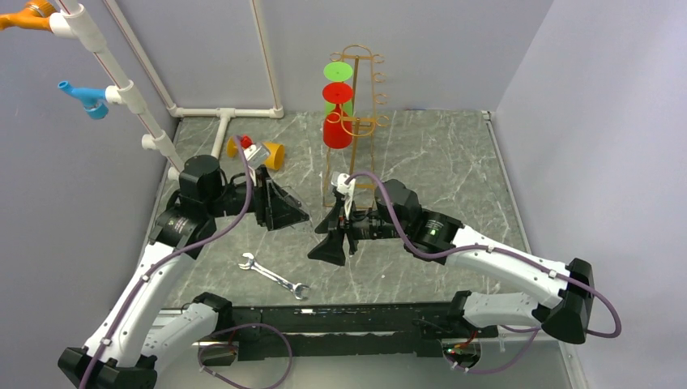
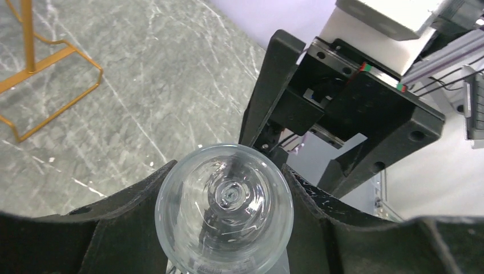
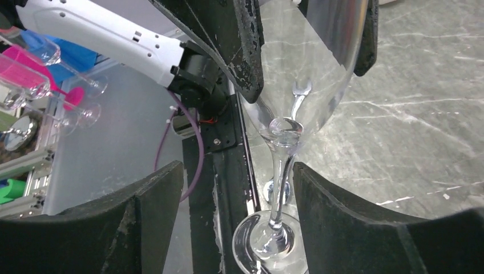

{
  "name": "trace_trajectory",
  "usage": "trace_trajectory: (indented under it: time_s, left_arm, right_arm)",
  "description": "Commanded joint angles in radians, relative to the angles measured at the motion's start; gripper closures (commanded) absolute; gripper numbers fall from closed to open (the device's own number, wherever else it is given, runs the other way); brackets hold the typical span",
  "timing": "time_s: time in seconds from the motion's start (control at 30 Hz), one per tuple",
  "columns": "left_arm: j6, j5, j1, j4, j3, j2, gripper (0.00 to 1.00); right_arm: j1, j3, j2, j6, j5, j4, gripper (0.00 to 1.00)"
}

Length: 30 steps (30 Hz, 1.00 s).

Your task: Take the wine glass off the wine glass rack

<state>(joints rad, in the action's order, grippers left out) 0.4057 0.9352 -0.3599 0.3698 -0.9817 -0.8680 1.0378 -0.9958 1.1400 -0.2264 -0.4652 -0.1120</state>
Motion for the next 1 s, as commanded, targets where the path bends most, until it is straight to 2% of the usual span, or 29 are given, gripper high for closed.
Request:
trace_trajectory:
  time_s: [0.0, 0.2, 0.3, 0.53, 0.67, 0.73, 0.97]
  left_arm:
    - [-0.053, -0.086, -0.005, 0.015, -0.078, 0.009, 1.0]
    - [-0.085, -0.162, -0.013, 0.017, -0.072, 0.012, 1.0]
    - [-0.101, -0.221, -0.032, 0.009, -0.052, 0.006, 1.0]
    - [-0.124, -0.308, -0.138, -0.094, -0.002, -0.07, 1.0]
    - [-0.142, -0.399, -0.232, -0.162, -0.004, -0.117, 1.0]
    - [-0.15, -0.449, -0.275, -0.194, -0.014, -0.152, 1.0]
    - [-0.209, -0.585, -0.423, -0.272, -0.081, -0.296, 1.0]
  right_arm:
    - [0.006, -0.026, -0.037, 0.016, 0.048, 0.031, 0.27]
    - [0.005, -0.006, -0.071, 0.015, 0.124, 0.008, 0.25]
    - [0.005, 0.012, -0.097, 0.006, 0.213, -0.004, 0.25]
    - [0.006, 0.007, -0.141, -0.064, 0.594, -0.072, 0.24]
    - [0.005, -0.045, -0.156, -0.146, 0.949, -0.167, 0.21]
    - [0.006, -0.099, -0.149, -0.174, 1.078, -0.223, 0.2]
    - [0.002, -0.194, -0.15, -0.15, 1.305, -0.25, 0.13]
